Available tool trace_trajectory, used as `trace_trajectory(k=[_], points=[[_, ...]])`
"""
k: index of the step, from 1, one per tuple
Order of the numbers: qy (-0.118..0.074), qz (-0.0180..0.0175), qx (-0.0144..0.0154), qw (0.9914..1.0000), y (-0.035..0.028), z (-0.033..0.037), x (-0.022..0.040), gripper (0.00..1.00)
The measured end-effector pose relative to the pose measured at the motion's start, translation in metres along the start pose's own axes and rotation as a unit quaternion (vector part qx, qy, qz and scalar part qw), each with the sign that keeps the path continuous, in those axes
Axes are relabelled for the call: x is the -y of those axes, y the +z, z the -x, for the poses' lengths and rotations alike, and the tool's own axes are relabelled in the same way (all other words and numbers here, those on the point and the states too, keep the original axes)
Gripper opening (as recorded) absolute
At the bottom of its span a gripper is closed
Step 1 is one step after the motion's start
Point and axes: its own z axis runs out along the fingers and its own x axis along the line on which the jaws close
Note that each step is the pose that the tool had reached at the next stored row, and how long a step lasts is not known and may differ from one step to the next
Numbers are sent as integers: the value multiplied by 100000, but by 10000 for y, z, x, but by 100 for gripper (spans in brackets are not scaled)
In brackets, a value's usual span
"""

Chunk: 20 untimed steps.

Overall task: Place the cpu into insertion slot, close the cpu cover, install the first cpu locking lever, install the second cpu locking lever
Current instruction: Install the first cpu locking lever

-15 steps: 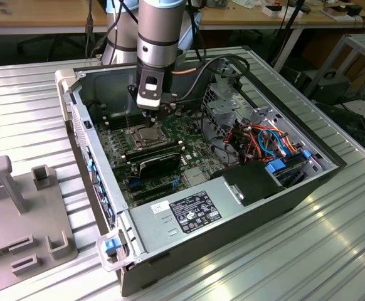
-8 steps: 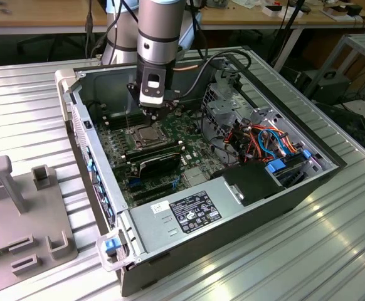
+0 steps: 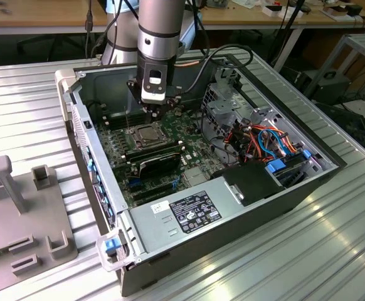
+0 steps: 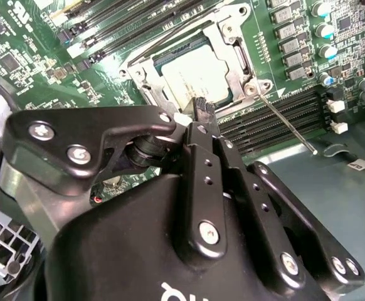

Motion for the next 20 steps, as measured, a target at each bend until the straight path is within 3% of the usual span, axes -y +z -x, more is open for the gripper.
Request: trace_trajectory(k=[7,13,15,17,20], points=[[-392,-12,27,99999,-35,1,0,11],[-896,-25,84,99996,-236,6,-4,11],[-1189,-79,198,99993,-246,5,-5,11],[-3852,23,192,99926,-247,5,-5,11],[-6370,128,178,99797,-247,5,-5,11]])
